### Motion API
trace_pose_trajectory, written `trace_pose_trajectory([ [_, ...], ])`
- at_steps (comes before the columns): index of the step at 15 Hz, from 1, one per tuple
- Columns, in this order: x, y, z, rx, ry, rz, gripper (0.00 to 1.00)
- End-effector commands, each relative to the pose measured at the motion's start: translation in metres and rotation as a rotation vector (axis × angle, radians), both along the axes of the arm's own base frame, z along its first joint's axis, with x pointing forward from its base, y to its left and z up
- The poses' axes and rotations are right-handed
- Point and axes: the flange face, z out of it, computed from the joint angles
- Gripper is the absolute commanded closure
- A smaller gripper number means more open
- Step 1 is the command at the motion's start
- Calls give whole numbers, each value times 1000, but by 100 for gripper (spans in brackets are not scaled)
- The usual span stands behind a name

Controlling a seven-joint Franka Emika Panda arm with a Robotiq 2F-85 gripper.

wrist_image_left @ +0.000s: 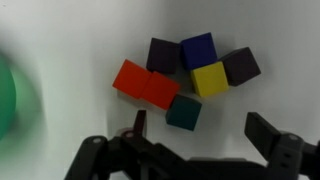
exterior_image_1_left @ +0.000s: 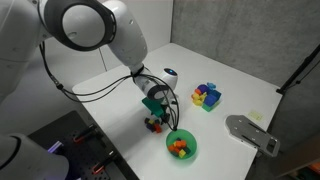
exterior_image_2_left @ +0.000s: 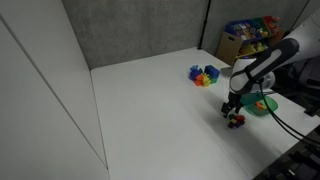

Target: Put one small green block in the green bowl

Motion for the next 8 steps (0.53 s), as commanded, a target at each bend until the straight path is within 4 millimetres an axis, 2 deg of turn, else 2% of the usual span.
trace_pose_trajectory([
  [1,-2,2,-2,1,31,-4,0],
  [4,-5,3,-2,7,59,-6,1],
  [5,-6,3,-1,7,67,-5,25],
  [7,-7,2,-1,7,77,-7,30],
  [8,-7,2,-1,8,80,-7,40],
])
